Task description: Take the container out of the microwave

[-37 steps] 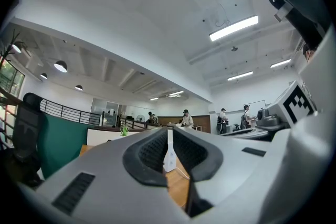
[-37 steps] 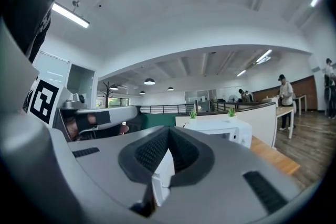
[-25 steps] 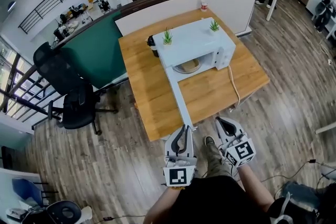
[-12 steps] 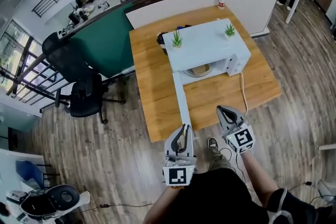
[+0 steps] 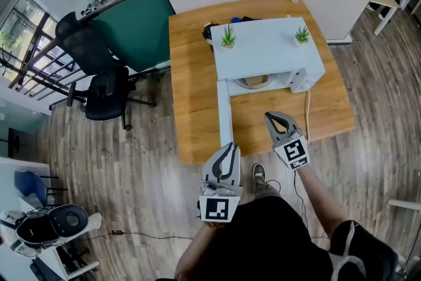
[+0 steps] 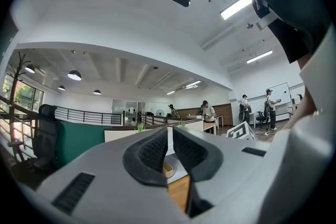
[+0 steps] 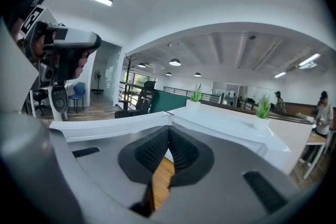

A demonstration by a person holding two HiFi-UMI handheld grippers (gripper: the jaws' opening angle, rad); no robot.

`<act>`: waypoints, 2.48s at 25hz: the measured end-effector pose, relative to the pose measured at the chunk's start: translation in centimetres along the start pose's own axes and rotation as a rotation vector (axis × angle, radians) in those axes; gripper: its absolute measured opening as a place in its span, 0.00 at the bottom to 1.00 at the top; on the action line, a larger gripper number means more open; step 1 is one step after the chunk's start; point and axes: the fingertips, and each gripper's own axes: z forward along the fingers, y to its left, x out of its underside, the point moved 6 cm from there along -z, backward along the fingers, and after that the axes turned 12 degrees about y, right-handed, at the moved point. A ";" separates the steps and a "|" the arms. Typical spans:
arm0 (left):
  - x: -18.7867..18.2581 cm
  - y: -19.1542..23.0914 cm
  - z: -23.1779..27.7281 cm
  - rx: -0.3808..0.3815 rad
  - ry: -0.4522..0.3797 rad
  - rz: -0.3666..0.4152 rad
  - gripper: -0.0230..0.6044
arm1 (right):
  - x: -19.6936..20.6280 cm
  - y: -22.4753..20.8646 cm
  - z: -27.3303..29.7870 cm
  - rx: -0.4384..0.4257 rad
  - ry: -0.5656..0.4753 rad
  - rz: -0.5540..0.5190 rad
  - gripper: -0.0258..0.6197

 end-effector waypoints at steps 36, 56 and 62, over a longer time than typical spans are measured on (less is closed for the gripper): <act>0.6 -0.5 3.5 -0.150 0.089 -0.074 0.11 | 8.0 -8.4 20.6 -0.164 0.321 -0.424 0.17; 1.1 -1.0 3.1 -0.178 0.093 -0.090 0.11 | 10.9 -8.0 24.3 -0.171 0.474 -0.584 0.21; 1.4 -1.4 2.9 -0.174 0.094 -0.091 0.11 | 10.9 -8.0 24.5 -0.171 0.496 -0.573 0.12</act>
